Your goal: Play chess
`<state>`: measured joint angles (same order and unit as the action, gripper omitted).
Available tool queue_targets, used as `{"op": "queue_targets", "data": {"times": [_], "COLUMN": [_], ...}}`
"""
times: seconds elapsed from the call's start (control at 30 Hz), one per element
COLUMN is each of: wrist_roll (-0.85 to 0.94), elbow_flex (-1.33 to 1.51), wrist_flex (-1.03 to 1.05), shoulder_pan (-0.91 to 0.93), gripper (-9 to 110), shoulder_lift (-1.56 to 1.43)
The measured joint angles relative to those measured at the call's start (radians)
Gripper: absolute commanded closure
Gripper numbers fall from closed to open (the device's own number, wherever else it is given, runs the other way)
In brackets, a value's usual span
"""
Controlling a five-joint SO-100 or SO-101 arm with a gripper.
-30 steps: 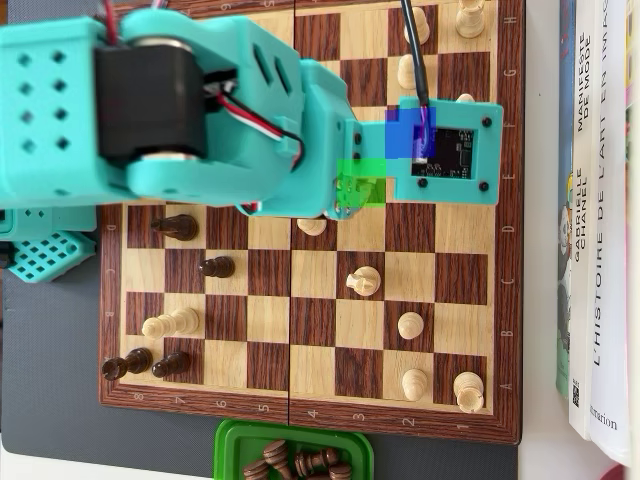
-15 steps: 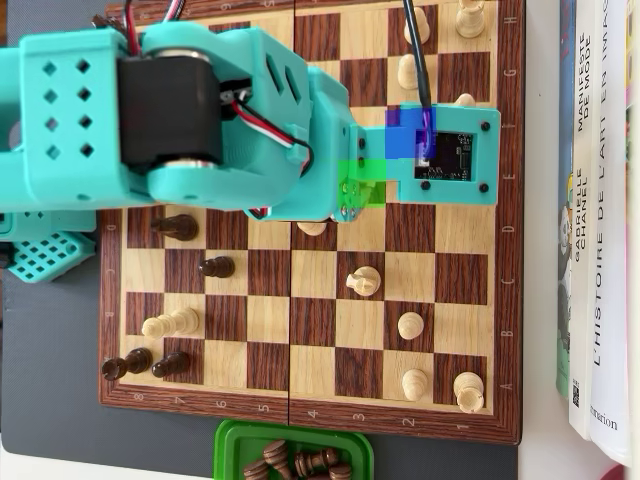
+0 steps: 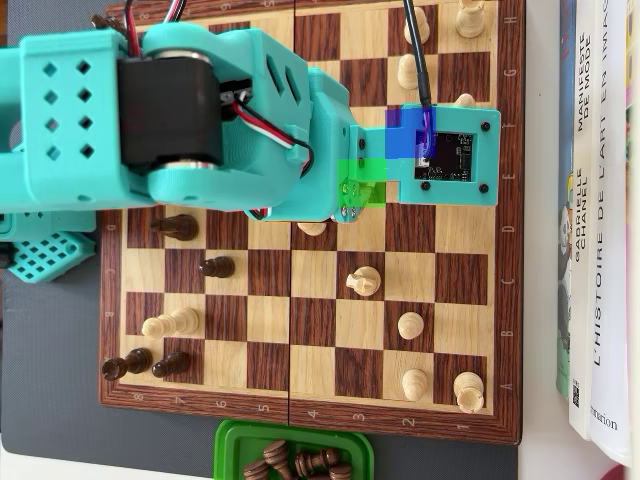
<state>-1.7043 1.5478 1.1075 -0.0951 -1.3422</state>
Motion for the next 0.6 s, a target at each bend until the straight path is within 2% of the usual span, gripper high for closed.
{"op": "queue_targets", "data": {"times": [0.2,0.6], "wrist_roll": [0.0,0.0], "elbow_flex": [0.0,0.002], "wrist_flex": [0.0,0.0], "shoulder_pan": [0.0,0.002], "gripper": [88,88], "shoulder_lift": [0.003,0.005]}}
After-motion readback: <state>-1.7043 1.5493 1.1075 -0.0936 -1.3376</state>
